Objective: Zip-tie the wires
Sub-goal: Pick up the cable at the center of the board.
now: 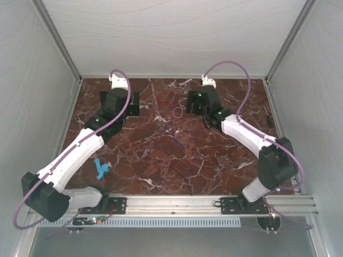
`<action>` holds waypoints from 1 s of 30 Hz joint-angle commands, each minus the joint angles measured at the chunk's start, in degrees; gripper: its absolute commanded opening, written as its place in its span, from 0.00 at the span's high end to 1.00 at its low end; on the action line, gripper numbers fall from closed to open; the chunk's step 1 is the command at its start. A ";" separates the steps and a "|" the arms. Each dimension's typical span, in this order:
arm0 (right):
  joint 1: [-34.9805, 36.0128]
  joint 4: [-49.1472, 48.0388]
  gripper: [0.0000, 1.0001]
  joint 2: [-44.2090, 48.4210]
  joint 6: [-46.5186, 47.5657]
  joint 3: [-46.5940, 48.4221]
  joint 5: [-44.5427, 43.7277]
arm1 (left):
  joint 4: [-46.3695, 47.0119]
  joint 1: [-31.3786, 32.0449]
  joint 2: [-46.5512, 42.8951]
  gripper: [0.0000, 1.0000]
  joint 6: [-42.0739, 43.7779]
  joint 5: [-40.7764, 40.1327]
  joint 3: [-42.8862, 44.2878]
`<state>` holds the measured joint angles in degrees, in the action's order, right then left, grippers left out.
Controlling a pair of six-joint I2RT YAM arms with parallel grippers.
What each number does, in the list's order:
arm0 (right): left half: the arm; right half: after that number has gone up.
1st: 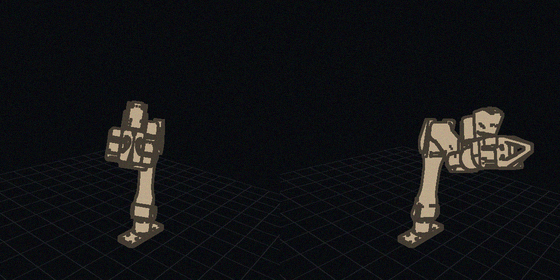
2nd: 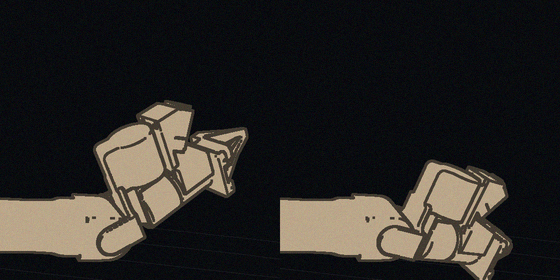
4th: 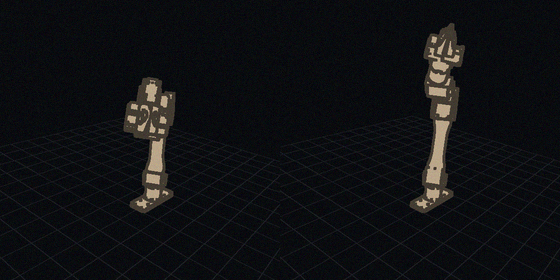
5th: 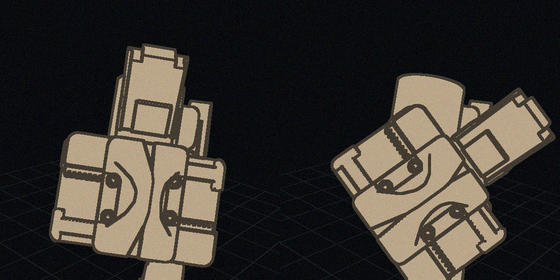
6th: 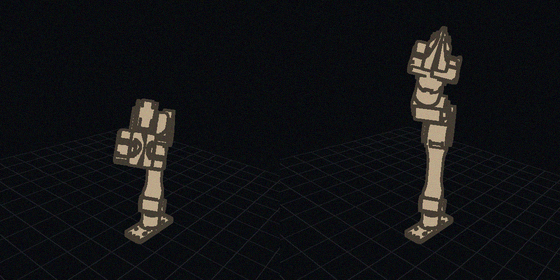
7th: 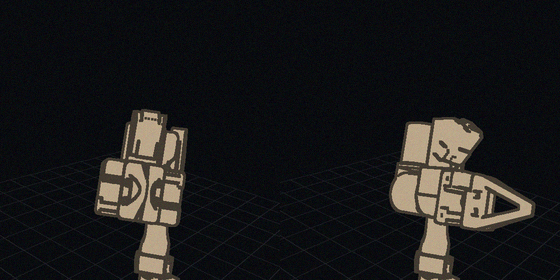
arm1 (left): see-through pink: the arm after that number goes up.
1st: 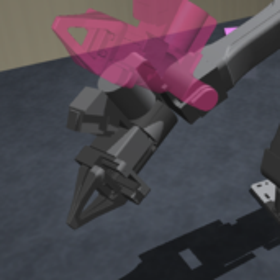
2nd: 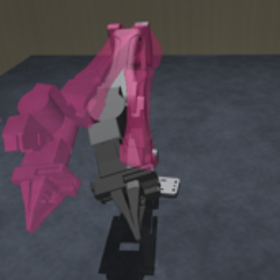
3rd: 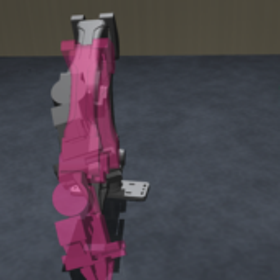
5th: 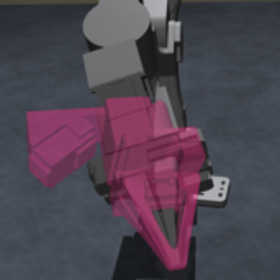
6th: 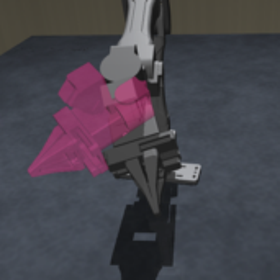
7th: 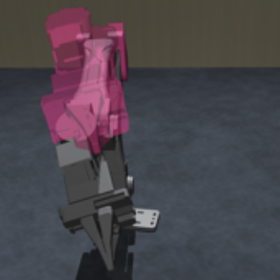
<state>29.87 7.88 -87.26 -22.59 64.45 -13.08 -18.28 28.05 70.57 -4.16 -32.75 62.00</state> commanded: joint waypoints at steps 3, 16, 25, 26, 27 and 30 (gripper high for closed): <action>-0.30 -3.98 0.33 -11.58 3.19 11.52 2.85 | 4.50 -0.98 -2.43 0.00 -1.47 4.57 -0.46; -2.98 6.23 0.31 -41.98 0.66 47.14 1.48 | 3.34 -1.08 -1.90 0.01 -1.28 7.61 0.06; -5.11 7.31 0.32 -55.25 -4.55 60.47 2.04 | 3.07 -1.07 -1.35 0.01 -1.46 9.19 0.22; -5.28 6.97 0.33 -56.21 -4.80 61.32 2.75 | 2.99 -1.07 -1.24 0.01 -1.46 9.21 0.25; -5.36 7.01 0.34 -57.27 -4.87 62.51 2.88 | 2.92 -1.07 -1.04 0.01 -1.47 9.28 0.31; -5.49 6.91 0.38 -59.42 -5.17 64.76 2.59 | 2.89 -1.07 -0.95 0.01 -1.46 9.46 0.38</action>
<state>24.77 15.33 -144.70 -25.80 124.99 -10.44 -16.86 27.16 69.10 -5.02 -24.32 61.65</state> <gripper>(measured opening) 0.638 0.993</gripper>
